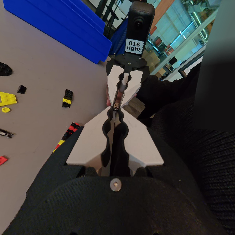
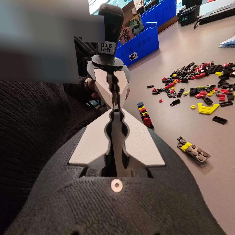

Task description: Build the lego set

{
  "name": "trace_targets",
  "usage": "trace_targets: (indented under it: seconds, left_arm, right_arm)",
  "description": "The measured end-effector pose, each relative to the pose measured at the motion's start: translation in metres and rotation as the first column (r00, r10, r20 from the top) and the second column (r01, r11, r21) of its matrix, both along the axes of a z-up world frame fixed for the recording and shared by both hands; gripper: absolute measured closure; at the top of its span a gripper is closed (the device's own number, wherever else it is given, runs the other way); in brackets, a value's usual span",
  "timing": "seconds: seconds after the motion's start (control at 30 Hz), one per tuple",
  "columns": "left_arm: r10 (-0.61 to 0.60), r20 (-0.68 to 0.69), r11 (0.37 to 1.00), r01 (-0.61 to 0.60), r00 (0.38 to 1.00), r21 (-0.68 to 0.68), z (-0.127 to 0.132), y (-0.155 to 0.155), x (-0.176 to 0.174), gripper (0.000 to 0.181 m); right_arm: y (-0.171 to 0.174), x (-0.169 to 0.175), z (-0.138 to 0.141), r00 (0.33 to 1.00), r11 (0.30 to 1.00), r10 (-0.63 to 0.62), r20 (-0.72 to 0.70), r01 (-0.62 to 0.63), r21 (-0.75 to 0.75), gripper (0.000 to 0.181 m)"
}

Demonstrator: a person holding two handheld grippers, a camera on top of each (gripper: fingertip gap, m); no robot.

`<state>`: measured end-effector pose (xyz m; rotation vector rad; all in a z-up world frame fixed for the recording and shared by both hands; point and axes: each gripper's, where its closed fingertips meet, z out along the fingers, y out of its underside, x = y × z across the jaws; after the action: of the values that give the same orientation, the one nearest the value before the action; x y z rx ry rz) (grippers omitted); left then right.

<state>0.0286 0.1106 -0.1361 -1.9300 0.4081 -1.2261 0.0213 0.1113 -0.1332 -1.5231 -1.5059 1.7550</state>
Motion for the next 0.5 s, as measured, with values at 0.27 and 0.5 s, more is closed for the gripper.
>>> trace_targets:
  seconds: [0.27,0.5]
  left_arm:
    - [0.021,0.015,0.999,-0.021,1.0,0.043,0.006,0.002,0.001,0.169]
    - [0.038,0.034,0.998,-0.04,0.999,0.056,0.01,0.004,0.001,0.175]
  right_arm:
    - [0.009,0.0,0.011,0.998,0.998,-0.037,-0.041,0.035,-0.048,0.175]
    - [0.009,0.0,0.013,0.999,0.997,-0.034,-0.041,0.03,-0.074,0.175]
